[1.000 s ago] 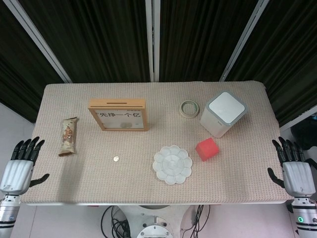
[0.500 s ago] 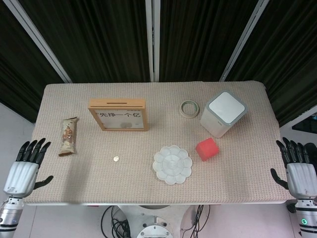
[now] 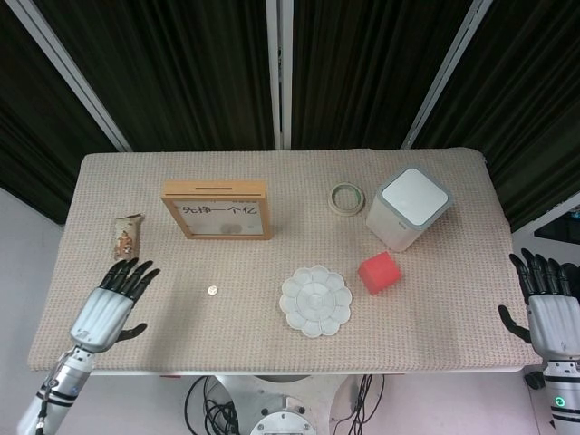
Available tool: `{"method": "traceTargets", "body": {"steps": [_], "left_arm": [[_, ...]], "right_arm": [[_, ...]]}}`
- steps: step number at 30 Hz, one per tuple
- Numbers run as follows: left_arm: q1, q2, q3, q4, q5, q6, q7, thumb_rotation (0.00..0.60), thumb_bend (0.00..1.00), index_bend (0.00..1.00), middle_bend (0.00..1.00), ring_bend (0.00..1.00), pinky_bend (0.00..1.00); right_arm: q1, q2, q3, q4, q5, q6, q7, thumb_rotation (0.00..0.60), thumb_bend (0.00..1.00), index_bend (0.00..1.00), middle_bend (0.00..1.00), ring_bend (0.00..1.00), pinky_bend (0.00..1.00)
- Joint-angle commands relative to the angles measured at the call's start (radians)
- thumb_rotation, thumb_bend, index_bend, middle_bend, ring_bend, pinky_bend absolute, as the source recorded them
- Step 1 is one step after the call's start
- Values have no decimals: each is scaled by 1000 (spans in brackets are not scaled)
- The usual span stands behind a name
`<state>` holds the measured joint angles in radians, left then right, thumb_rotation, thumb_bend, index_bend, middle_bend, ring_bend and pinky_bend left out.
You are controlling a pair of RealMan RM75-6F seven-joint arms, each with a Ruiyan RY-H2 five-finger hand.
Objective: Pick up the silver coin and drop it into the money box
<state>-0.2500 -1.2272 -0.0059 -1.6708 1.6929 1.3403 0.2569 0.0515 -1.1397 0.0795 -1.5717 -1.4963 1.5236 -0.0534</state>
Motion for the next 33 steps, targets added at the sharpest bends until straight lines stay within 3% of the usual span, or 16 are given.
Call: {"method": "traceTargets", "body": {"steps": [1,13,21,33], "left_arm": [[-53,-70,-21,46,5,-53,17,600,35,147,98,0,113],[-153,-249,-66,189,-121,-202,33,600,57,174,109,2,123],[-170,-309,-62,292,-179,-232,14,600,62,248,109,8,136],[-198,-373,-47,375,-188,-245,-70,600,172,338,116,12,150]], "right_arm": [[-3,1,-3,3,-1,2,5,600,256,0,0,0,0],[-28,19,-1,4,2,38,25,600,268,0,0,0,0],[-29,20,1,10,7,32,27,600,270,0,0,0,0],[-23,15,3,18,21,10,23,600,273,0,0,0,0]]}}
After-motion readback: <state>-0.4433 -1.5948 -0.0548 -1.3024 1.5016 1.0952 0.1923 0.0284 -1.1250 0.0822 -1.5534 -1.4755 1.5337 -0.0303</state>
